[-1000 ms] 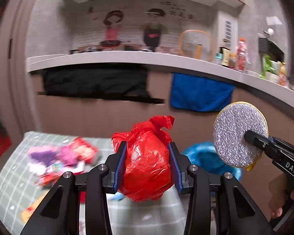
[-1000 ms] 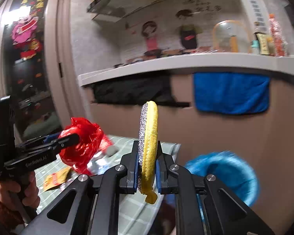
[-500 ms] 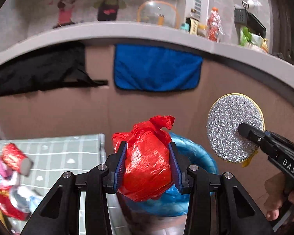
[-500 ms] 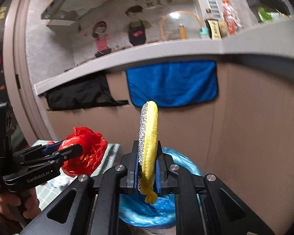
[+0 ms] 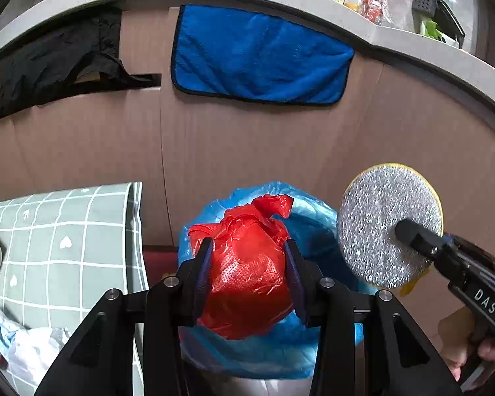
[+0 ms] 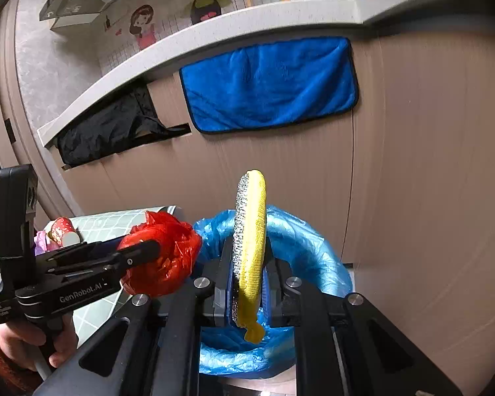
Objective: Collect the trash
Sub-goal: 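Carry the red bag with the left gripper while the right carries the sponge over the bin, then open both grippers to drop the bag and sponge into the blue-lined bin, then grasp the clear plastic wrapper with red ring using the right gripper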
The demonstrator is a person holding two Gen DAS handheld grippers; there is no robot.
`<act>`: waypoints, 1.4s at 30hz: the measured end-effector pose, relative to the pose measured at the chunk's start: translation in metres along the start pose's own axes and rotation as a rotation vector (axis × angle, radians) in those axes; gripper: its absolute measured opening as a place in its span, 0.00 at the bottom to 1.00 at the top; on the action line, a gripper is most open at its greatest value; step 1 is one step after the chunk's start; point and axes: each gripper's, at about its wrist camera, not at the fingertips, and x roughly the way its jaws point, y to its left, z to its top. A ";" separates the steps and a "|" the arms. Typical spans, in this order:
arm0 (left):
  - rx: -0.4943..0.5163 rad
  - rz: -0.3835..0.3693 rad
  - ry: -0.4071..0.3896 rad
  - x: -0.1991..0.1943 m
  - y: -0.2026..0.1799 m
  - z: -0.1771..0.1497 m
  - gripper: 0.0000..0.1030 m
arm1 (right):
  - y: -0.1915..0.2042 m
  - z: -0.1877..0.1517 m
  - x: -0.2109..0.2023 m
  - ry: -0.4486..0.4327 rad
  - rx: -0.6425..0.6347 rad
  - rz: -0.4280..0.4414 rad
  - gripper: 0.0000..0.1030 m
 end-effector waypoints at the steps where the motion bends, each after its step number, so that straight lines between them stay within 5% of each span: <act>1: 0.010 0.004 -0.013 0.001 -0.001 0.000 0.44 | 0.000 -0.001 0.003 0.003 0.000 0.004 0.14; 5: 0.036 -0.018 -0.043 -0.005 -0.003 0.002 0.51 | -0.002 -0.006 0.011 0.010 0.009 0.008 0.19; 7: 0.034 -0.039 -0.040 -0.008 -0.002 0.006 0.54 | -0.004 -0.008 0.010 0.008 0.018 0.007 0.36; 13: -0.049 -0.078 -0.033 -0.036 0.022 0.016 0.54 | 0.004 -0.012 -0.006 -0.013 0.004 -0.043 0.36; 22: -0.088 0.095 -0.133 -0.139 0.089 -0.011 0.54 | 0.045 -0.019 -0.034 -0.045 -0.061 -0.030 0.36; 31: -0.167 0.296 -0.176 -0.244 0.194 -0.071 0.54 | 0.149 -0.033 -0.048 -0.043 -0.169 0.157 0.36; 42: -0.320 0.448 -0.142 -0.318 0.309 -0.161 0.54 | 0.311 -0.098 -0.024 0.134 -0.428 0.369 0.36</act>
